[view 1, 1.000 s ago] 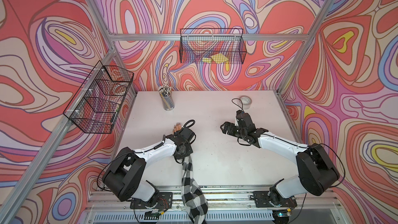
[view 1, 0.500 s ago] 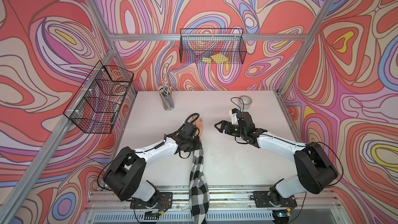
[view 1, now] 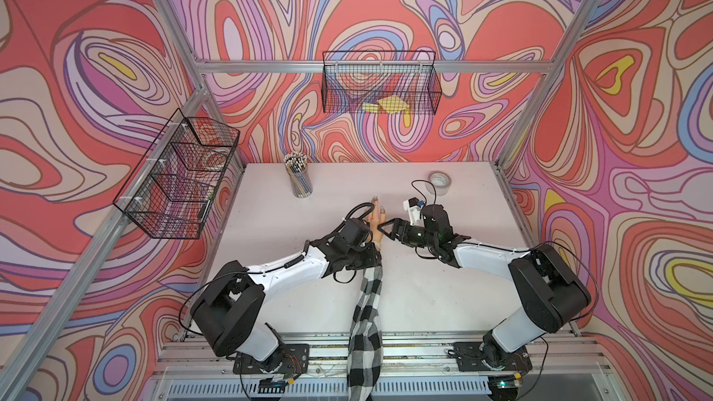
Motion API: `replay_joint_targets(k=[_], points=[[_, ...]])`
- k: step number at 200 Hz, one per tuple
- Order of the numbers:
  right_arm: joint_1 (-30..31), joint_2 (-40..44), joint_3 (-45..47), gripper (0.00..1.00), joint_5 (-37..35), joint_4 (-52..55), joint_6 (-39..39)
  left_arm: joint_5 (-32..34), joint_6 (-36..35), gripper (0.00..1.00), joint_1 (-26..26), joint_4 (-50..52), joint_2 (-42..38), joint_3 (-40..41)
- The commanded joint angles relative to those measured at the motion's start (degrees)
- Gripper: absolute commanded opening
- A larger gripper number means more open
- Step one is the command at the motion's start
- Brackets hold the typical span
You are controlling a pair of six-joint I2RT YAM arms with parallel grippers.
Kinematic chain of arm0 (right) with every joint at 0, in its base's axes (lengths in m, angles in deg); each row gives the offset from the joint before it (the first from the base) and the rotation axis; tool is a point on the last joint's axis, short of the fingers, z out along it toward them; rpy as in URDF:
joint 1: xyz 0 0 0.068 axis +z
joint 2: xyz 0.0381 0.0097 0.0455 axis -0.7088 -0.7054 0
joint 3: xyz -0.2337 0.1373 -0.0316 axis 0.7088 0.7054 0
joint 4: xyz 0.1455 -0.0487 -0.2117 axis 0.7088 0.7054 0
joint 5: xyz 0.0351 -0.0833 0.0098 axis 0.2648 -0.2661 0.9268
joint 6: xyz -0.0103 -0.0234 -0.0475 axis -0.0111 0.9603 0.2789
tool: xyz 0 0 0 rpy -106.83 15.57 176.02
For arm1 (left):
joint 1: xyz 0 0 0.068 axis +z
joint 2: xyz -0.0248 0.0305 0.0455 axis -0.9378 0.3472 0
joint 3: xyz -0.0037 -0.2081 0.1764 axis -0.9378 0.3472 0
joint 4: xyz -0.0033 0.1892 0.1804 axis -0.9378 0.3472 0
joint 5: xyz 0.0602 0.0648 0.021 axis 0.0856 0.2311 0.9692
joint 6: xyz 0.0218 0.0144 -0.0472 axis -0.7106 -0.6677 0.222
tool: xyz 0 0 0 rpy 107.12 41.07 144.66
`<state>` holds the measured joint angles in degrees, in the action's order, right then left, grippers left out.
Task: Take off the watch
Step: Adjust the hand at the center of the board.
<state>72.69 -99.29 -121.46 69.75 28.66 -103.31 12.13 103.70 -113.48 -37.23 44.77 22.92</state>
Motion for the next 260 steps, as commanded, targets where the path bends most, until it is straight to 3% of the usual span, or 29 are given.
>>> replay_joint_targets(k=[1, 36, 70, 93, 112, 137, 181, 214, 260], points=[[0.1, -1.3, 0.9, 0.8, 1.1, -2.8, -0.8, -0.8, 1.1, 0.14, -0.8, -4.3, 0.7, -2.7], [0.1, -3.0, 0.0, 0.71, 2.5, -3.1, -1.3, -1.2, 1.3, 0.15, -1.6, -5.0, 2.1, -3.8], [0.1, -4.2, -0.9, 0.5, 3.6, -3.5, -1.9, -1.1, 1.2, 0.17, -1.7, -5.4, 2.8, -4.4], [0.1, -3.8, -0.9, 0.31, 3.4, -2.9, -2.3, -0.8, 0.6, 0.26, -1.7, -5.1, 2.5, -4.4], [0.1, -2.3, -1.0, 0.23, 1.1, -0.5, -2.7, 0.1, 0.0, 0.4, -1.7, -4.6, 1.5, -3.7], [0.1, 0.2, -1.9, 0.22, -3.5, 5.7, -2.3, 1.7, -1.3, 0.58, -1.7, -3.2, -1.6, -2.7], [0.2, 4.7, -7.1, 0.21, -13.8, 26.2, 2.4, 6.6, -3.3, 0.79, -0.1, 1.7, -9.6, 0.2], [0.8, 5.4, -12.6, 0.21, -22.1, 42.2, 5.7, 7.4, -4.3, 0.87, 4.8, 3.6, -14.2, 3.3], [5.6, -0.1, -23.5, 0.21, -36.1, 59.7, 6.0, 5.9, -6.3, 0.89, 12.9, 5.7, -14.0, 4.7]])
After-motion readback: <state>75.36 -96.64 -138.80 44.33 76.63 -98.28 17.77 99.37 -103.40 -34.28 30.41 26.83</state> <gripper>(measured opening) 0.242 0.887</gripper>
